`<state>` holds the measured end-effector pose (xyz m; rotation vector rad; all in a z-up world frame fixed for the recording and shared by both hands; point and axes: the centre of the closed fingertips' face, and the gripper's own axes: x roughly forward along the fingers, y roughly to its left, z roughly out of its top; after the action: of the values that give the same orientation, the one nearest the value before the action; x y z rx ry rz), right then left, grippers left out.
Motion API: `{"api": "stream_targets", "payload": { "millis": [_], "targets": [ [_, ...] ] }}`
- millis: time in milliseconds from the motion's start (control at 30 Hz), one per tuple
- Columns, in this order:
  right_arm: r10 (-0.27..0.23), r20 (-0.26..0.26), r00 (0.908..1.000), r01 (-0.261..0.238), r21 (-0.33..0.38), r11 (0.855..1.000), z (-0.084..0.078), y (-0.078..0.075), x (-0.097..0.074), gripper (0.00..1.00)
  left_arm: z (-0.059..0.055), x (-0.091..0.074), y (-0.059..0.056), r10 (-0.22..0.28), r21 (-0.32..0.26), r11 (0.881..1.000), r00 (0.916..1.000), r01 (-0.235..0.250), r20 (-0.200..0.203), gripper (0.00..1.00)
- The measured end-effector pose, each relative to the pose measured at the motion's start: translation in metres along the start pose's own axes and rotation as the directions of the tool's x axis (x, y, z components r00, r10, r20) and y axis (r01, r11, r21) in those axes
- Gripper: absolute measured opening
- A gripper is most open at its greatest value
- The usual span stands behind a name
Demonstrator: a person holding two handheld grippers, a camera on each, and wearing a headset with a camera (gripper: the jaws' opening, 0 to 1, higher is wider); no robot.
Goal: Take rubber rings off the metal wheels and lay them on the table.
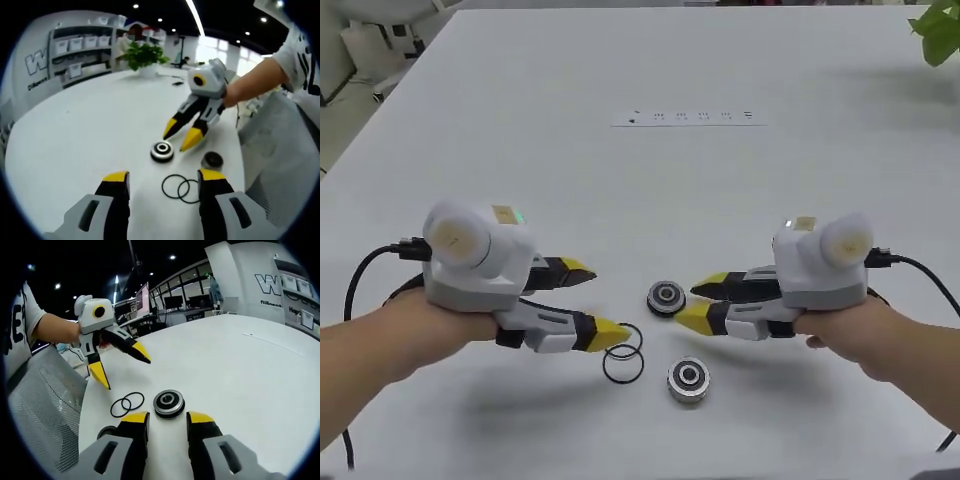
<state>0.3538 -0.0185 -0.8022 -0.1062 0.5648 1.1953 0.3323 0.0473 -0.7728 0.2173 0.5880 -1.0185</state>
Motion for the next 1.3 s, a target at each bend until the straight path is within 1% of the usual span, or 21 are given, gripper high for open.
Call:
{"api": "stream_targets", "payload": {
  "millis": [300,633,800,1100,1200,1300],
  "targets": [
    [0.016,0.008,0.9998,-0.016,-0.005,1.0,0.001,0.003,0.005,0.25,0.003,0.012,0.004,-0.012,-0.006,1.0,0.9999,0.012,0.004,0.53],
    [0.016,0.017,0.9997,-0.016,-0.001,1.0,-0.001,0.0,0.008,0.23,0.008,0.025,0.004,-0.024,0.003,1.0,0.9997,0.024,0.003,0.51],
    [0.015,0.03,0.9994,-0.015,0.008,1.0,0.001,0.0,0.007,0.21,0.014,0.032,-0.002,-0.04,0.013,0.999,0.9992,0.04,0.002,0.5],
    [0.018,0.038,0.9991,-0.018,0.011,1.0,0.001,0.002,0.008,0.21,0.019,0.042,-0.005,-0.048,0.011,0.999,0.9988,0.048,0.001,0.44],
    [0.016,0.041,0.999,-0.017,0.015,1.0,0.001,0.002,0.008,0.2,0.018,0.046,-0.006,-0.053,0.019,0.998,0.9985,0.053,-0.008,0.43],
    [0.016,0.041,0.999,-0.017,0.018,1.0,0.0,0.003,0.007,0.2,0.017,0.048,-0.005,-0.057,0.017,0.998,0.9983,0.057,-0.011,0.42]
  ]
}}
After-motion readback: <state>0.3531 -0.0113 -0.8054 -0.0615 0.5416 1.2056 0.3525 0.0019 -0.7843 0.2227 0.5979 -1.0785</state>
